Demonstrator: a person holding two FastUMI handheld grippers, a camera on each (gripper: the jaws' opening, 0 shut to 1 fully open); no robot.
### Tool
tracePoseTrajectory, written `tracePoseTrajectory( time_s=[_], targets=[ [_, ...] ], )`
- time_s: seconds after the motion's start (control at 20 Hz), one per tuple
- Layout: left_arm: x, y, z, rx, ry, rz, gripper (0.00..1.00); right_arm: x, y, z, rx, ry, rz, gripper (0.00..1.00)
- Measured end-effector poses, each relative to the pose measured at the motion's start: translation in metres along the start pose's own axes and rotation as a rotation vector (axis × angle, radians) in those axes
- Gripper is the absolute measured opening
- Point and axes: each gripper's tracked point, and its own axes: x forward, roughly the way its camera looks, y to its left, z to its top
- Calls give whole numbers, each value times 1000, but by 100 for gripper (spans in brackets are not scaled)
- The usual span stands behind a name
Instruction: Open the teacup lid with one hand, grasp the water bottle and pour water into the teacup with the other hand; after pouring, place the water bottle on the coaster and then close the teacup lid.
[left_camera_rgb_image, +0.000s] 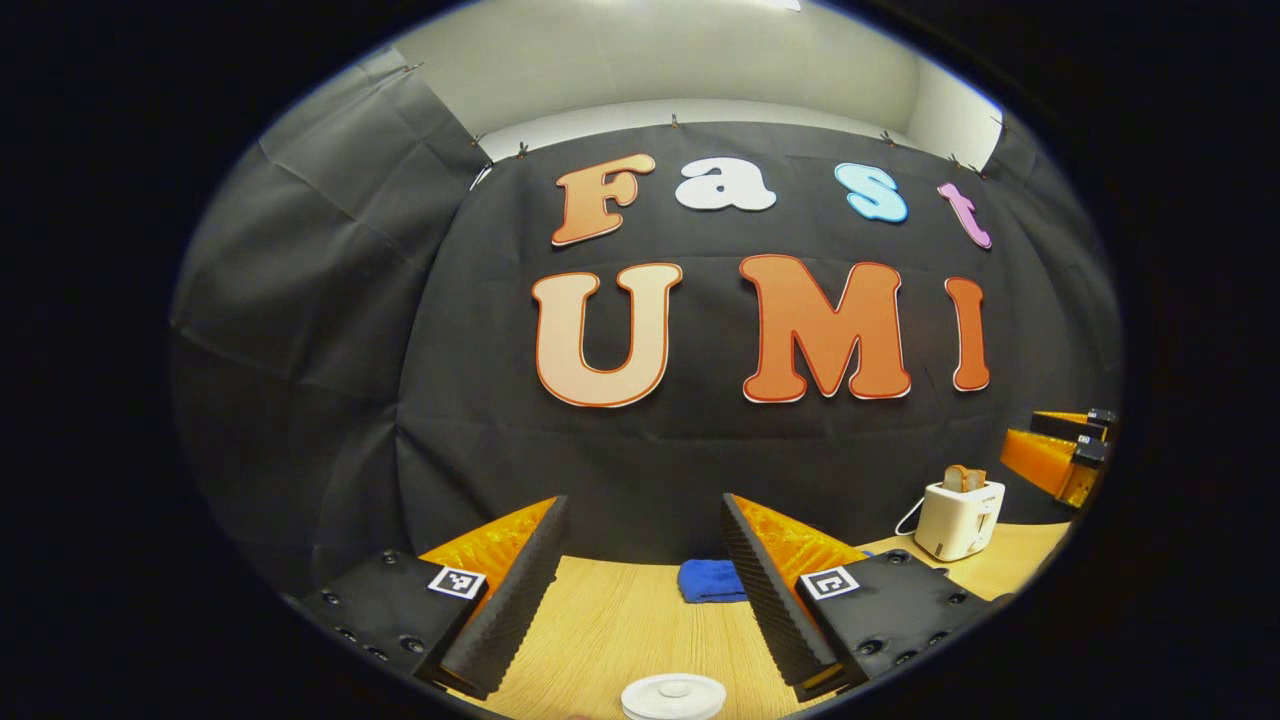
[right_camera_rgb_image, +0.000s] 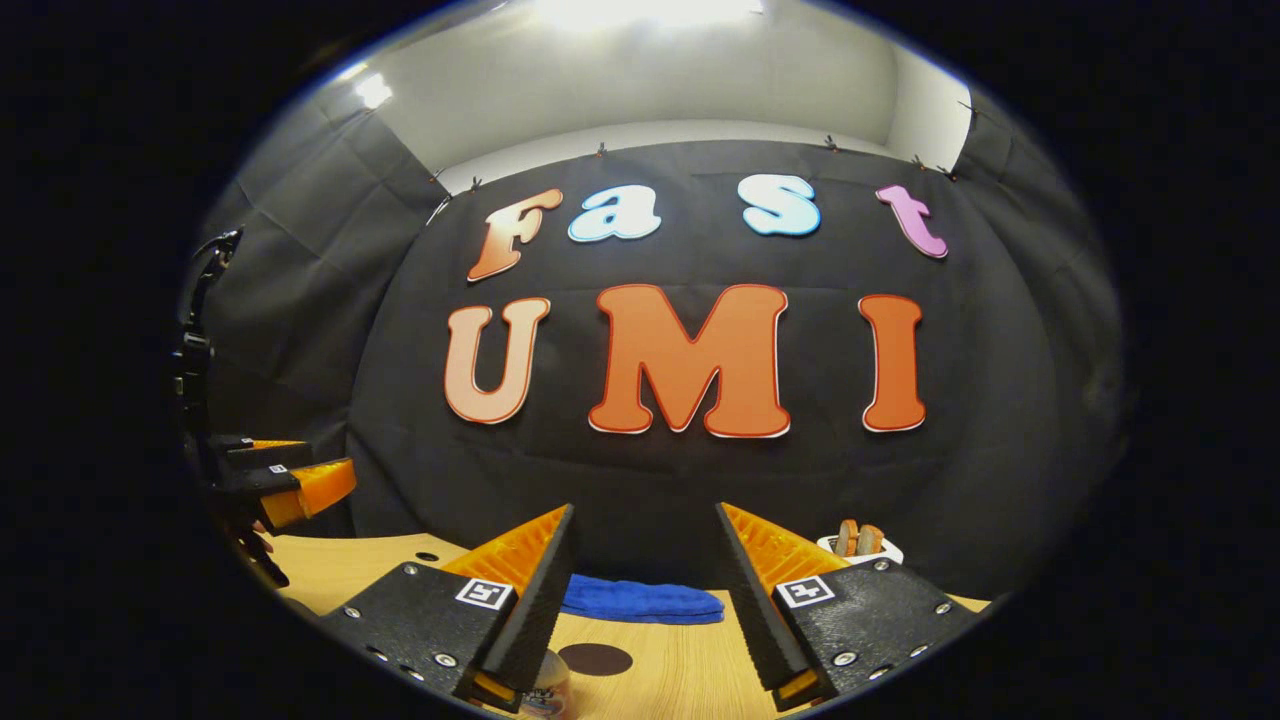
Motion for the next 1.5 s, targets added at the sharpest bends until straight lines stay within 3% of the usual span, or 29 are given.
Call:
tracePoseTrajectory(
  time_s=[0.1, 0.15, 0.2, 0.45, 0.9, 1.2, 1.5],
  targets=[
    [-1, 1, -15, 3, 40, -1, 97, -2, 6, -12, -16, 32, 17, 83],
    [-2, 0, -23, 7, 67, -9, 97, -3, 12, -18, -17, 46, 29, 89],
    [-3, -1, -31, 10, 90, -14, 96, -5, 18, -25, -14, 64, 46, 87],
    [-11, -9, -68, 41, 181, -52, 100, -15, 39, -62, -7, 155, 104, 97],
    [-24, -12, -148, 30, 374, -84, 99, -35, 66, -124, 9, 325, 180, 99],
    [-28, -21, -188, 47, 471, -110, 99, -42, 81, -135, -26, 336, 237, 98],
    [-32, -26, -213, 89, 537, -122, 99, -42, 82, -150, -45, 374, 244, 95]
  ],
)
